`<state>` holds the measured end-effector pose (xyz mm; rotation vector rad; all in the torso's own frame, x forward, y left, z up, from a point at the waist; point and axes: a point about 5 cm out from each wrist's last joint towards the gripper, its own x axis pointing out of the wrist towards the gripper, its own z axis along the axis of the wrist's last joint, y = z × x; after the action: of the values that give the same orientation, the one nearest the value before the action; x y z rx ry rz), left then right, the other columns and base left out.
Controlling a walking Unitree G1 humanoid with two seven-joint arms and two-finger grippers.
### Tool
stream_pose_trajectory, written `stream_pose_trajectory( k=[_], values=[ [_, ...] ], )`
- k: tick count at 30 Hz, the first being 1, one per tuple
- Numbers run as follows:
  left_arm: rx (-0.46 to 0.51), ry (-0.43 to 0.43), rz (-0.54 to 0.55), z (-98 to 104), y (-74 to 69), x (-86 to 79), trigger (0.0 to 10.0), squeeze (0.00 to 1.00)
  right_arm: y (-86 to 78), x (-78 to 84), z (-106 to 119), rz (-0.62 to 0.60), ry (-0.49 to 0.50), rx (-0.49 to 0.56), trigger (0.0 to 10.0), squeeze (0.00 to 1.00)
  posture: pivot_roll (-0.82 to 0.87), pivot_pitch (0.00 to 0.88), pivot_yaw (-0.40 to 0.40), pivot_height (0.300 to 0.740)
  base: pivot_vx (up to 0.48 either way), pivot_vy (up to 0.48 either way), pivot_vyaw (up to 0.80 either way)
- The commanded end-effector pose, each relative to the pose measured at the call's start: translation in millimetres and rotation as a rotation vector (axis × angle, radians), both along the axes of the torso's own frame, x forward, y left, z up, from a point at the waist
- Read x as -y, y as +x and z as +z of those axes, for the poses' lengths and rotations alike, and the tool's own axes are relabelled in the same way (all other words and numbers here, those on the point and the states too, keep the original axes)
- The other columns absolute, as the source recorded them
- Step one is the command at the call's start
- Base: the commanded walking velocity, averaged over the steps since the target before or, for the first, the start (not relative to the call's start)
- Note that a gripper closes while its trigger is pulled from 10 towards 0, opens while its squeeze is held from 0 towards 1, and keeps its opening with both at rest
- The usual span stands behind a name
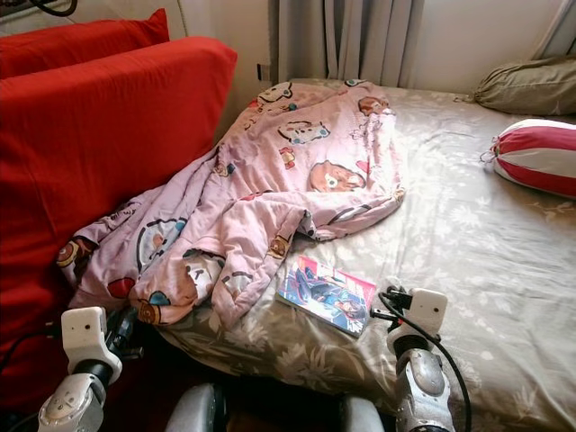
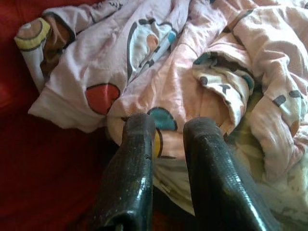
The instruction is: Clean up the room
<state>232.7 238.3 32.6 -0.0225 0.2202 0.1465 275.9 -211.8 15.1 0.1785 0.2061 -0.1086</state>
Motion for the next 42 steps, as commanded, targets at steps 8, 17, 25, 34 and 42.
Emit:
stream_pose_trajectory(
  k=[8, 17, 25, 34, 42],
  values=[
    [-0.083, -0.001, -0.015, -24, -7.5, -2.8, 10.0, 0.00, -17.6, 7.7, -25, -0.030, -0.008, -0.151, 10.0, 0.00, 0.07, 0.000, 0.028, 0.701, 0.000, 0.000, 0.00],
    [-0.237, -0.016, -0.059, -57, -18.2, 4.1, 10.0, 0.00, -39.3, 12.2, -50, -0.058, -0.021, -0.324, 10.0, 0.00, 0.07, 0.000, 0.035, 0.740, 0.000, 0.000, 0.00],
    [-0.464, -0.037, -0.077, -92, -39.5, 15.2, 10.0, 0.00, -75.6, 11.0, -80, -0.043, -0.058, -0.556, 10.0, 0.00, 0.06, 0.000, 0.044, 0.740, 0.000, 0.000, 0.00],
    [-0.576, -0.076, -0.035, -107, -56.2, 16.9, 10.0, 0.00, -99.1, 8.0, -95, -0.103, 0.000, -0.660, 10.0, 0.00, 0.05, 0.000, 0.060, 0.740, 0.000, 0.000, 0.00],
    [-0.599, -0.090, -0.001, -113, -64.8, 19.4, 10.0, 0.00, -102.9, -6.5, -99, -0.023, -0.004, -0.681, 10.0, 0.00, 0.04, 0.000, 0.055, 0.740, 0.000, 0.000, 0.20]
  ],
)
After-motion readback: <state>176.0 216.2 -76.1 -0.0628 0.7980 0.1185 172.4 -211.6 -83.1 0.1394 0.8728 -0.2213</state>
